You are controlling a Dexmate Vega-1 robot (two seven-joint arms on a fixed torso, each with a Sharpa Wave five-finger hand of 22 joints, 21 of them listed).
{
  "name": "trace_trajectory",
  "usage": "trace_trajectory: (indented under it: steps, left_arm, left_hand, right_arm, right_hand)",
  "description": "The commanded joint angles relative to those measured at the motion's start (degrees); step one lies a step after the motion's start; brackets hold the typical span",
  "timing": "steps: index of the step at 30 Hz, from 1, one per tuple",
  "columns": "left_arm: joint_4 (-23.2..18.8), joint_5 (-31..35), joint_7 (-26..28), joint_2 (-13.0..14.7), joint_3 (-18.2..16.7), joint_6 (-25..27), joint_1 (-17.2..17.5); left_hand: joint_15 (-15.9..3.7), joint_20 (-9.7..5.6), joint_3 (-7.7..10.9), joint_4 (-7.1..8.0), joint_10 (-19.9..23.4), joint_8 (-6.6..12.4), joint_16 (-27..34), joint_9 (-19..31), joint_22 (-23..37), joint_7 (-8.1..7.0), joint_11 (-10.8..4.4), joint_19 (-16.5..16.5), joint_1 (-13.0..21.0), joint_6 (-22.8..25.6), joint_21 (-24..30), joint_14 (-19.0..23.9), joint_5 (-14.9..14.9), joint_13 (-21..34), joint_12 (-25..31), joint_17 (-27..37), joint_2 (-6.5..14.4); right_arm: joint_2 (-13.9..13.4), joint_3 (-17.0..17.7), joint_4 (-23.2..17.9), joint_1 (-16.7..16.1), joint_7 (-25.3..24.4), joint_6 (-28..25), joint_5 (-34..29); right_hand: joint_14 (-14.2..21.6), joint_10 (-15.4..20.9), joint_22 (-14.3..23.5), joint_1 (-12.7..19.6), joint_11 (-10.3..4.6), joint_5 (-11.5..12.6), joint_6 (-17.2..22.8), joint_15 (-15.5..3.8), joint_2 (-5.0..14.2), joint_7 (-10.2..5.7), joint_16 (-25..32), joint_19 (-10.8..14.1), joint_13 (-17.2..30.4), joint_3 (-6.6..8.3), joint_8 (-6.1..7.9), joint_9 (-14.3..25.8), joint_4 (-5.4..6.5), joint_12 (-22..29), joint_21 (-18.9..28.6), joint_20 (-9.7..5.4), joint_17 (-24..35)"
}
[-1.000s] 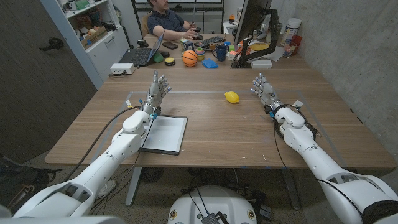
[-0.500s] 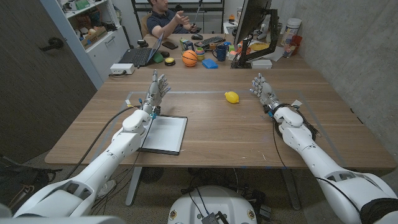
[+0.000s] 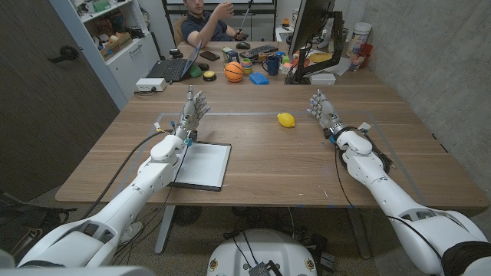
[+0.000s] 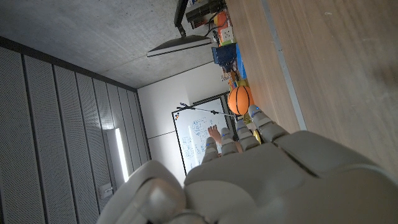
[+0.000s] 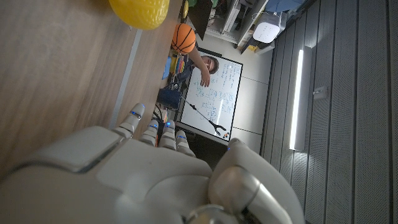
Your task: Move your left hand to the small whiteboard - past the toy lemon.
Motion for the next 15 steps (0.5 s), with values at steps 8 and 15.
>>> trace_trajectory:
  steps: [8,15]
  left_arm:
    - [-14.36,22.98,20.44,8.8,0.04,-2.95,6.61]
    - [-22.87,32.62,26.62,14.36,-2.17,-0.89,11.74]
  left_hand:
    - [1.06,5.02,-1.27,-1.86,0.24,0.28,0.5,0.36,0.16,-5.88,-1.35,0.69,3.15,0.01,-0.51,1.36,0.44,0.28,0.37,0.31,-1.54]
    - [0.48,5.68,-1.09,-3.21,-1.57,-0.02,-0.07,0.54,0.17,-5.97,-2.44,-0.9,5.84,-2.2,-1.14,0.03,0.84,0.36,-0.01,0.41,-1.74]
  right_arm:
    - [0.31,-0.51,-0.22,-0.06,0.17,0.12,-0.25]
    - [1.09,-1.37,4.3,3.24,3.49,-0.73,0.18]
  right_hand:
    - [0.21,0.03,0.23,-0.5,0.24,0.3,-0.21,-0.16,0.42,0.16,-0.13,0.22,0.27,-0.08,0.42,0.16,0.16,0.07,-0.41,0.07,0.09]
    - [0.32,0.16,0.23,-0.52,0.32,0.31,-0.08,-0.11,0.41,0.19,-0.11,0.32,0.27,-0.08,0.46,0.16,0.16,0.12,-0.48,0.06,0.09]
